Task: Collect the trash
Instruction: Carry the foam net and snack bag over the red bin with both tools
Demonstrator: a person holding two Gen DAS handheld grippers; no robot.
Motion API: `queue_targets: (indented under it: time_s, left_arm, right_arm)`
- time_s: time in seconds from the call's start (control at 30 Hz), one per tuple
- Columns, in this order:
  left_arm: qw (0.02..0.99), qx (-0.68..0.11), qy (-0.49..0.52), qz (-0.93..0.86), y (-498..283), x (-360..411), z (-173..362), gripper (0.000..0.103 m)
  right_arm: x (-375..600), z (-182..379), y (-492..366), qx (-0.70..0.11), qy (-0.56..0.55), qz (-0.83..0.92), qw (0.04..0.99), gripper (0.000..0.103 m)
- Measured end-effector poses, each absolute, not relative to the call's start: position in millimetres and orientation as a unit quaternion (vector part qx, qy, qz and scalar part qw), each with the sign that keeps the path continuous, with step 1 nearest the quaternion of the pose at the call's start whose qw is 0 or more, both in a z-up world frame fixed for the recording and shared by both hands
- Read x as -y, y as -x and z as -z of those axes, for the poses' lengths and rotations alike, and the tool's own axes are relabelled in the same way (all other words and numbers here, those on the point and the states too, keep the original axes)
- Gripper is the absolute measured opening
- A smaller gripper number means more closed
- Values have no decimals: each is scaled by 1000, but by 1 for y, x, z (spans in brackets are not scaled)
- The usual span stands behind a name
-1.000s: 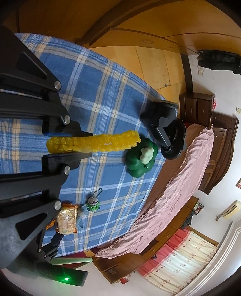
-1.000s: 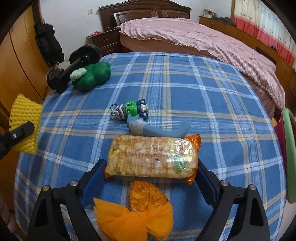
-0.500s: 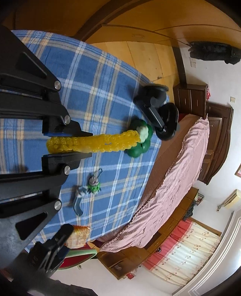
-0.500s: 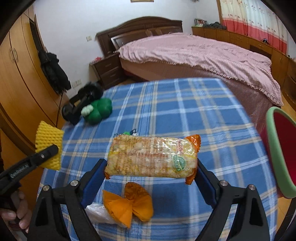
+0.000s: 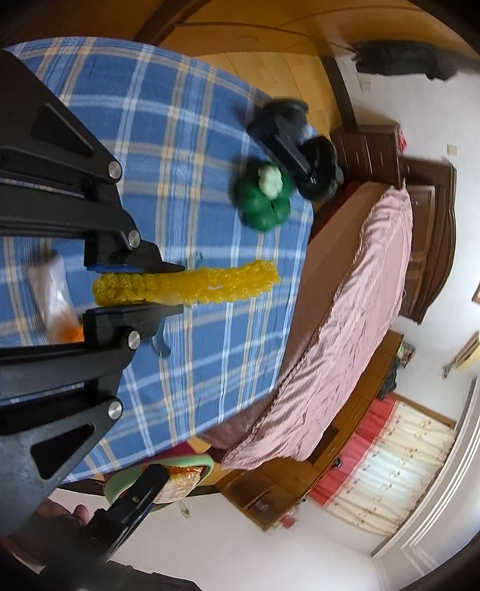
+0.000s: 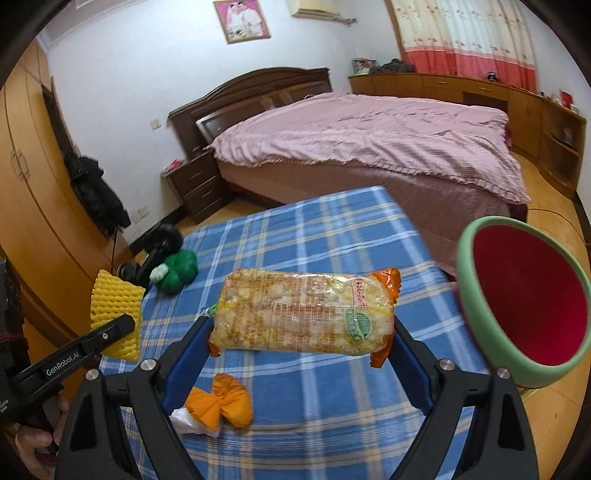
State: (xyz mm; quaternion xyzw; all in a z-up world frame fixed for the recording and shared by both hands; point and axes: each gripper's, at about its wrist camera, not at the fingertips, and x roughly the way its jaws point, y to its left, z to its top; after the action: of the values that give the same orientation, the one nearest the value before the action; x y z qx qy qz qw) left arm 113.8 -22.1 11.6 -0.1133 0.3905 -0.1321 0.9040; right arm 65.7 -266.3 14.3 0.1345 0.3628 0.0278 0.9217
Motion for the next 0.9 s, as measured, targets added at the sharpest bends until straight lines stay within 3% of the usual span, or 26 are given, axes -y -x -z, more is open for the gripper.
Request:
queue_targets:
  time_s: [0.4, 0.9]
  left_arm:
    - [892, -393, 65, 212, -120, 109, -25, 12]
    - [855, -409, 10, 319, -132, 225, -18, 12]
  right_arm:
    - [348, -23, -38, -328, -183, 45, 925, 92]
    - [446, 7, -18, -339, -236, 151, 898, 92]
